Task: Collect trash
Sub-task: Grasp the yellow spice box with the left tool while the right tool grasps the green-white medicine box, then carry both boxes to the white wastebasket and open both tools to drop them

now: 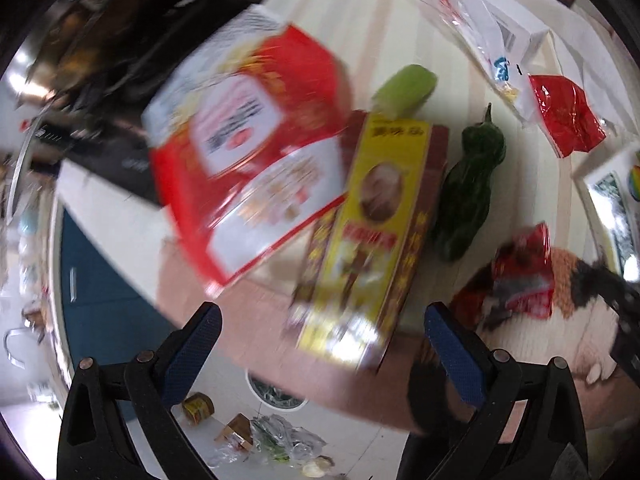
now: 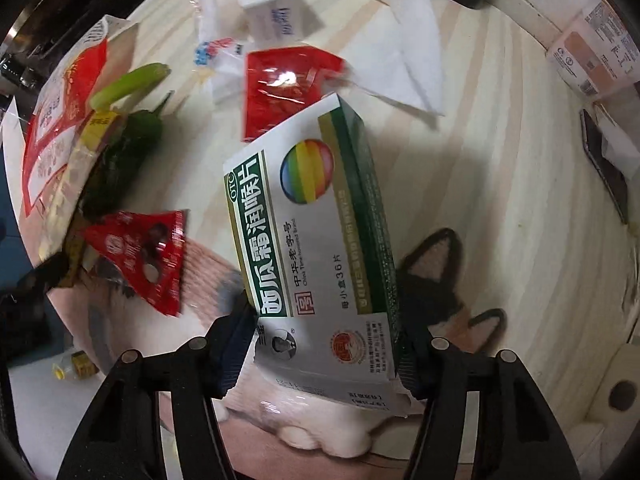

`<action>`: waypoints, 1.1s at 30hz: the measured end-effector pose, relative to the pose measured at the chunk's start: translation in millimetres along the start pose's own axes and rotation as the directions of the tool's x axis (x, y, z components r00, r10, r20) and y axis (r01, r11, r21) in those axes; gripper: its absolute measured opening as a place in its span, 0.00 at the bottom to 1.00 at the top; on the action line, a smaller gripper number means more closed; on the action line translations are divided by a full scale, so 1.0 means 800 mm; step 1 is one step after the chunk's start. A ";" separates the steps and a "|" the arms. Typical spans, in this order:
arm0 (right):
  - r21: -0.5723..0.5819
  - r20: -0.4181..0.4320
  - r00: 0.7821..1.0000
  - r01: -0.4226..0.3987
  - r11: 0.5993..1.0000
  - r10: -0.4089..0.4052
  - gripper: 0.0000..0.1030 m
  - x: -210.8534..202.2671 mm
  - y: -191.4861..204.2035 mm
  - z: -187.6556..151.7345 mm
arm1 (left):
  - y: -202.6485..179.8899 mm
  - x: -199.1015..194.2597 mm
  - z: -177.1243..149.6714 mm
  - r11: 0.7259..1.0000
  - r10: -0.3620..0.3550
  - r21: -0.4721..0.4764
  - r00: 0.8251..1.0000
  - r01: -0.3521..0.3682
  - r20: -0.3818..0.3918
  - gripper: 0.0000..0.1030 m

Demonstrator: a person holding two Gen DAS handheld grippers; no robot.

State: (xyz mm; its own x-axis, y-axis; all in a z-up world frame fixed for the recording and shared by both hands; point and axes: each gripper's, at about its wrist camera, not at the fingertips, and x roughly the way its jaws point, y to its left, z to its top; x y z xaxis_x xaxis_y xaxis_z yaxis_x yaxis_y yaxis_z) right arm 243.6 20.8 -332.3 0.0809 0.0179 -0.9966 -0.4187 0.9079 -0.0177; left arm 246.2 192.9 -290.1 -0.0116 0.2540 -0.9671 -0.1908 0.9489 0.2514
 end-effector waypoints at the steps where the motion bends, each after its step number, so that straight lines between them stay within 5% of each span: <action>1: 0.004 -0.009 1.000 -0.001 1.000 0.001 0.61 0.001 -0.006 0.001 | -0.001 0.005 0.007 1.000 -0.018 0.009 1.000 0.018 -0.007 0.99; 3: 0.016 -0.030 0.999 -0.014 1.000 0.014 0.61 0.004 -0.015 0.003 | -0.002 0.012 0.013 0.998 -0.067 0.012 0.997 0.068 -0.024 0.75; 5: 0.013 -0.032 0.999 -0.013 1.000 0.013 0.62 0.007 -0.019 0.006 | 0.001 0.016 0.016 0.995 -0.103 0.000 0.994 0.103 -0.036 0.60; 11: 0.014 -0.064 0.998 -0.019 1.000 0.020 0.60 0.015 -0.017 0.018 | 0.022 0.015 -0.023 0.980 -0.176 -0.110 0.982 0.168 -0.066 0.56; 14: 0.002 -0.086 0.996 -0.013 1.000 0.013 0.59 0.010 -0.028 0.014 | 0.025 0.016 -0.052 0.981 -0.152 -0.127 0.987 0.144 -0.056 0.57; 20: 0.000 -0.088 0.996 0.005 1.000 -0.005 0.63 0.018 -0.025 0.018 | 0.051 0.031 -0.041 0.975 -0.187 -0.135 0.981 0.178 -0.054 0.63; 24: 0.007 -0.090 0.996 -0.001 1.000 0.001 0.59 0.020 -0.024 0.018 | 0.070 0.032 -0.040 0.968 -0.202 -0.161 0.978 0.193 -0.043 0.55; 33: 0.080 0.012 0.993 -0.119 0.990 0.119 0.51 -0.042 -0.046 -0.006 | 0.084 -0.055 -0.067 0.962 -0.163 -0.206 0.983 0.177 0.084 0.55</action>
State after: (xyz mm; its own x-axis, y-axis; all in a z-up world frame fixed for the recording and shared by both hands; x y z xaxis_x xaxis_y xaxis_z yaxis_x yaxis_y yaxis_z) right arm 251.7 -15.4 -298.7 0.0419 0.1307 -0.9905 -0.3519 0.9298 0.1078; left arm 181.1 235.9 -232.9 0.1024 0.1109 -0.9885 -0.3877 0.9196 0.0630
